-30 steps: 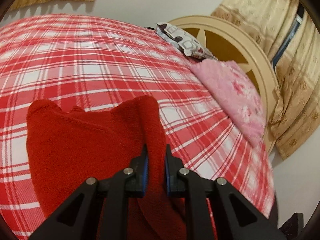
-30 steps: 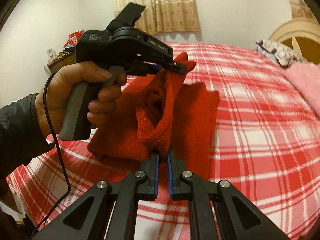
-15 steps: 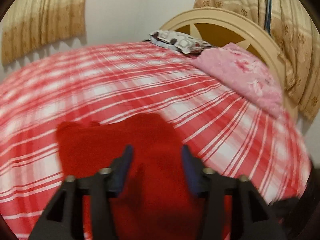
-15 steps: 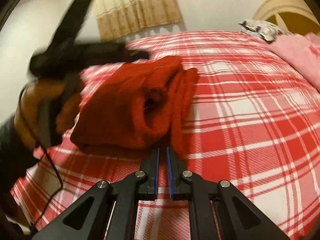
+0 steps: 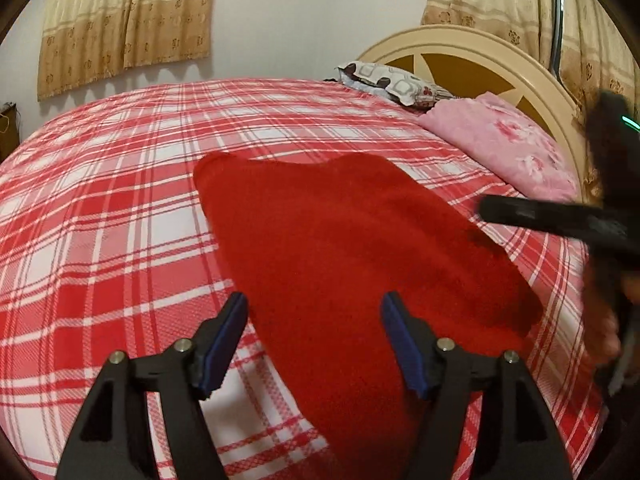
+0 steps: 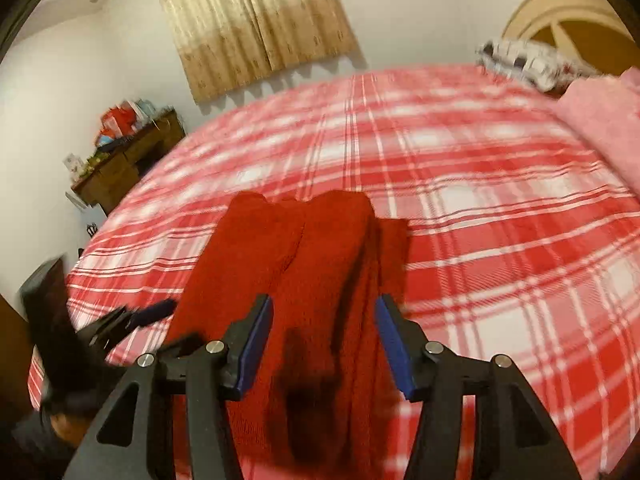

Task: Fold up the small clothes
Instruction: 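Open both tools and press the folded sweater flat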

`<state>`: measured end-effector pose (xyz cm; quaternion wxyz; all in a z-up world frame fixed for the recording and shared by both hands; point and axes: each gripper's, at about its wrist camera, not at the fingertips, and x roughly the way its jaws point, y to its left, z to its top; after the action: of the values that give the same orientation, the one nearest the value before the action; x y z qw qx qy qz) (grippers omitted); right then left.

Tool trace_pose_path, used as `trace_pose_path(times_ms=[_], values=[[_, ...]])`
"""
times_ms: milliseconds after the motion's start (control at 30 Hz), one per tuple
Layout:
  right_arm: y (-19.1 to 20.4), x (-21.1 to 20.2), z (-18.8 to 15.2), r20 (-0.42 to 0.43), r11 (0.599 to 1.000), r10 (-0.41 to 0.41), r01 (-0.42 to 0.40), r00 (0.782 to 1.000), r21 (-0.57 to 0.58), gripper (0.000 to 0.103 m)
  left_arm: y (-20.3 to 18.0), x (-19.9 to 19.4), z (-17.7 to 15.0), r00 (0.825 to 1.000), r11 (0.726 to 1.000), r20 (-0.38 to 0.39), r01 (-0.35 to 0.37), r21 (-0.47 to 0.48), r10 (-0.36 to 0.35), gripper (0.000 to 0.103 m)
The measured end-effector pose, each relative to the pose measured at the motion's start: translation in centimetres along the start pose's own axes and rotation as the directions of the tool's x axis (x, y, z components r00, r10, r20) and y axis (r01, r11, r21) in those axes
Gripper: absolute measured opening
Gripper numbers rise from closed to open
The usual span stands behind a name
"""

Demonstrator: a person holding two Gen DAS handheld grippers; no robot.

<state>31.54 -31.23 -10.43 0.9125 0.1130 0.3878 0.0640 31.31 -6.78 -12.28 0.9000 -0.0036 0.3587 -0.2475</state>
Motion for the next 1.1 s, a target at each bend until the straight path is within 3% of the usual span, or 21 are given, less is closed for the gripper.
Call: trace_pose_path(times_ms=[67,100,133,233,300,400,600,733,867,933,1000,1100], values=[[-0.2,2.1,0.6,-0.037,1.000,-0.016,0.017,0.999,0.022,0.044,0.0,-0.2,-0.2,1.000,1.000,0.009,0.015,-0.002,-0.014,0.072],[-0.1,3.2,0.6,-0.076,1.000,0.002,-0.001,0.997,0.015,0.026,0.0,-0.2,-0.3,1.000,1.000,0.013,0.022,-0.001,-0.022,0.072],[0.1,3.8,0.4,-0.098,1.000,0.010,-0.009,0.995,0.008,0.018,0.0,-0.2,-0.4,1.000,1.000,0.015,0.027,-0.001,-0.027,0.072],[1.1,2.6,-0.7,-0.063,0.999,-0.001,-0.001,0.998,-0.034,0.014,0.3,-0.3,-0.3,0.999,0.999,0.018,0.046,-0.016,-0.046,0.072],[1.0,1.0,-1.3,-0.028,0.999,-0.016,0.015,0.999,-0.032,0.013,0.3,-0.3,-0.3,0.998,0.998,0.017,0.062,-0.020,-0.062,0.072],[-0.5,-0.1,-2.0,-0.008,0.999,-0.050,0.050,0.999,0.007,0.013,0.0,-0.1,-0.5,0.998,0.998,0.014,0.068,-0.003,-0.068,0.087],[-2.0,1.2,-2.1,-0.024,0.999,-0.027,0.028,0.999,0.045,0.015,-0.4,0.6,-0.8,0.998,0.998,-0.029,0.054,0.016,-0.054,0.091],[-0.1,-1.3,-2.5,0.044,0.996,-0.092,0.092,0.995,0.003,0.028,0.1,0.8,-1.0,0.998,0.998,-0.038,0.057,-0.015,-0.058,0.095],[2.9,-4.8,-3.3,0.137,0.997,0.028,-0.019,0.990,-0.071,0.028,-0.3,0.8,-1.0,0.998,0.998,-0.040,0.057,-0.003,-0.057,0.095],[4.4,-4.5,-3.7,0.085,0.988,0.115,-0.105,0.990,-0.110,0.035,-0.5,0.8,-1.0,0.998,0.999,-0.038,0.054,0.005,-0.054,0.095],[4.4,-3.3,-4.0,0.042,0.989,0.114,-0.109,0.993,-0.100,0.035,-0.4,0.7,-1.0,0.998,0.998,-0.032,0.056,0.005,-0.055,0.096],[2.1,-1.1,-4.3,-0.001,0.999,-0.019,0.019,1.000,-0.045,0.035,0.0,-0.1,-1.1,0.998,0.998,0.006,0.058,-0.006,-0.058,0.098]])
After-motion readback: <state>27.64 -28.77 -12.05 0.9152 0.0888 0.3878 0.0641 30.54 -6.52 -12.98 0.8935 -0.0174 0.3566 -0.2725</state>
